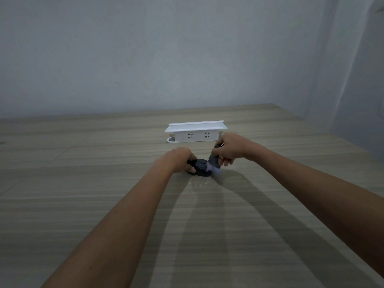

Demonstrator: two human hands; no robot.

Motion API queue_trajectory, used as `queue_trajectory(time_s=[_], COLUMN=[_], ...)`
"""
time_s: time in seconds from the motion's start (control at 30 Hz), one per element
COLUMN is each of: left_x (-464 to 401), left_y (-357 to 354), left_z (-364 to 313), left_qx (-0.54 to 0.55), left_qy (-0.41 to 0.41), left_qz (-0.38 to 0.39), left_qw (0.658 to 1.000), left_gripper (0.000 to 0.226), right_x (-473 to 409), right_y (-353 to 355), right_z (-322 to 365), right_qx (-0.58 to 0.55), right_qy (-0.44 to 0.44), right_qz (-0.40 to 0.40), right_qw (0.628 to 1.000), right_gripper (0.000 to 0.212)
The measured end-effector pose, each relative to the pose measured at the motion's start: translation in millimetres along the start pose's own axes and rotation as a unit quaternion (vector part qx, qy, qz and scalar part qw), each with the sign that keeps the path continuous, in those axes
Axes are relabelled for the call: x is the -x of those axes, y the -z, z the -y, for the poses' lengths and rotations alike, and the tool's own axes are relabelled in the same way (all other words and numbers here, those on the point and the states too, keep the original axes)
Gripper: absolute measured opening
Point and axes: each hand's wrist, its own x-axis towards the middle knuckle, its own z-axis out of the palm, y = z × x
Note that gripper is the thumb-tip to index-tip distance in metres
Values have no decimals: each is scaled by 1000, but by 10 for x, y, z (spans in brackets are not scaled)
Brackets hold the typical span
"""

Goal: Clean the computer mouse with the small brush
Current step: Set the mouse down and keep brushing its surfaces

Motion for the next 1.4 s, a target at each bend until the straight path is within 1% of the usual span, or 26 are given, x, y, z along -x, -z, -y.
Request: queue_trajectory(time_s=[0.07,0.1,0.3,0.5,0.57,0.67,0.7,0.77,0.83,0.87,0.93,1.03,1.1,1.17,1.23,1.3,1.4], left_x=[4,4,-7,-15,-19,-22,-21,-28,-37,-39,-42,-33,-33,-35,-41,-41,-28], left_y=[-4,-4,-11,-33,-43,-46,-44,-49,-59,-63,-65,-55,-54,-55,-60,-62,-63], left_z=[-3,-1,2,10,12,12,13,21,31,35,37,29,33,37,39,42,44], left_qx=[3,4,3,0,-1,-6,-5,0,2,1,-1,6,8,11,13,16,19], left_qy=[-1,-1,-6,-10,-13,-15,-15,-17,-14,-12,-9,-20,-21,-20,-20,-20,-19], left_qz=[1,-1,-5,-3,-6,-12,-14,-15,-16,-16,-14,-16,-18,-18,-18,-20,-22], left_qw=[1000,1000,1000,1000,1000,1000,1000,1000,1000,1000,1000,1000,1000,1000,1000,999,999], left_gripper=[37,37,39,35,35,37,37,36,33,31,31,34,36,36,32,30,36], right_x=[-42,-51,9,-46,-5,75,83,57,27,27,29,53,59,48,37,43,91], right_y=[-17,-38,-47,-119,-105,-1,35,77,65,44,-3,4,71,98,65,12,24], right_z=[-41,-50,77,109,110,97,84,58,64,79,103,114,119,131,135,125,113], right_qx=[30,39,40,79,90,124,134,136,106,92,90,125,140,140,120,114,147], right_qy=[9,14,42,87,106,114,114,120,132,139,148,138,126,120,132,143,134], right_qz=[-33,-33,22,-41,-17,58,58,10,-44,-50,-17,35,32,-2,-32,-7,39], right_qw=[999,999,998,992,990,984,983,983,985,985,985,982,982,983,983,983,979], right_gripper=[21,21,18,15,14,11,10,11,11,12,12,11,9,8,10,10,7])
